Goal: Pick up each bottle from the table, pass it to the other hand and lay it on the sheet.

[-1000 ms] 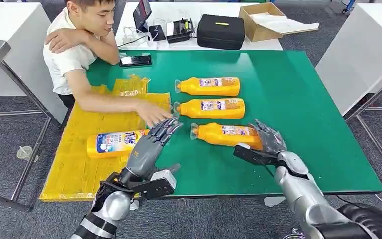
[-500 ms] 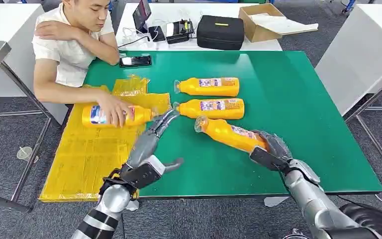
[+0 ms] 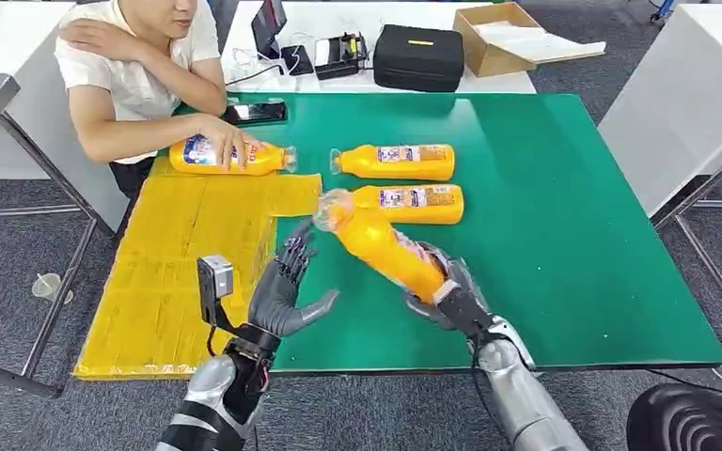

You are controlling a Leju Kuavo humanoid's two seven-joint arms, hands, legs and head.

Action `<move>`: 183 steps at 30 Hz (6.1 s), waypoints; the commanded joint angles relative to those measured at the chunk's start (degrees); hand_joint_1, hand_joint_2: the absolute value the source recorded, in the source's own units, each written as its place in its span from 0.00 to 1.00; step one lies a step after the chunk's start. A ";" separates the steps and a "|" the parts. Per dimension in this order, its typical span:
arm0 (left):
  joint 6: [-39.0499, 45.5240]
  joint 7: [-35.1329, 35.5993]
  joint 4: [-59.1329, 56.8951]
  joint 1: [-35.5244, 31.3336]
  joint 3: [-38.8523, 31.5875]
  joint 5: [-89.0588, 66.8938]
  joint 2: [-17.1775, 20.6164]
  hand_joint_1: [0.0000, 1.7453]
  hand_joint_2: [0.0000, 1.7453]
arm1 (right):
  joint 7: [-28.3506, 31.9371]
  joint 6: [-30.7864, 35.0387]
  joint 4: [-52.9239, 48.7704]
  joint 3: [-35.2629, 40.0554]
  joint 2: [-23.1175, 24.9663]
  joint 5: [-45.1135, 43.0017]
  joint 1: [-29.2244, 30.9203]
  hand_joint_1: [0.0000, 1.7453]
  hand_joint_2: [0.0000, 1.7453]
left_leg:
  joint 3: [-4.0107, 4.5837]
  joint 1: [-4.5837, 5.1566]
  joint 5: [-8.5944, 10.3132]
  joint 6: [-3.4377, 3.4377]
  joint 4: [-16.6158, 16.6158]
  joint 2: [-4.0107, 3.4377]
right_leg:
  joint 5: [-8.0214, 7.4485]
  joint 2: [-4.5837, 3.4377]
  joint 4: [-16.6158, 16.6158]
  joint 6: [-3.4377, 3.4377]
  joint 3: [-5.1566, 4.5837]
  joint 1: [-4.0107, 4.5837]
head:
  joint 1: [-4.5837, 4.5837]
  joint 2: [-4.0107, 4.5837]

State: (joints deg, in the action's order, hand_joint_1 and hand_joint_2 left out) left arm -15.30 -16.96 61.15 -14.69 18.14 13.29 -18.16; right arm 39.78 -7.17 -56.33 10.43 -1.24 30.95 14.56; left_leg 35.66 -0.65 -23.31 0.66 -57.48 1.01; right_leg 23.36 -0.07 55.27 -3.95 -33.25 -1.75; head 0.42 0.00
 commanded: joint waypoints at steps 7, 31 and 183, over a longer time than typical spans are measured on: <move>-2.15 0.51 -5.83 -2.94 2.75 4.97 -1.75 0.00 1.00 | 0.22 5.01 -0.90 12.12 8.56 0.06 1.08 1.00 1.00 | 0.05 -0.04 -0.05 -0.02 -0.02 -0.11 | 0.04 0.01 0.00 0.15 -0.10 0.07 | 0.02 0.00; 7.30 -8.13 1.31 -7.76 1.75 5.92 -1.84 1.00 1.00 | -1.16 5.65 14.16 18.52 12.20 5.99 3.61 1.00 1.00 | 0.20 -0.06 -0.03 -0.01 -0.07 -0.01 | 0.04 0.10 0.02 0.13 -0.22 0.08 | 0.00 0.00; 9.92 7.52 -44.16 -25.78 -4.07 -78.08 14.32 0.00 1.00 | 0.22 36.61 24.63 -6.46 1.98 23.30 14.80 0.00 0.00 | -0.29 0.03 0.35 -0.13 0.09 -0.37 | -0.44 -0.36 0.10 0.33 0.09 0.02 | -0.04 0.00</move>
State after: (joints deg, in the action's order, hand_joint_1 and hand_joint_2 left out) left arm -4.92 -9.97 21.99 -42.19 13.09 -64.72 -5.70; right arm 39.82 29.66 -35.21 2.27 1.14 54.25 26.77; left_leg 35.51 -0.65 -22.90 0.52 -57.43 0.95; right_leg 22.94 -0.20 55.41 -3.80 -33.19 -1.74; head 0.37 0.00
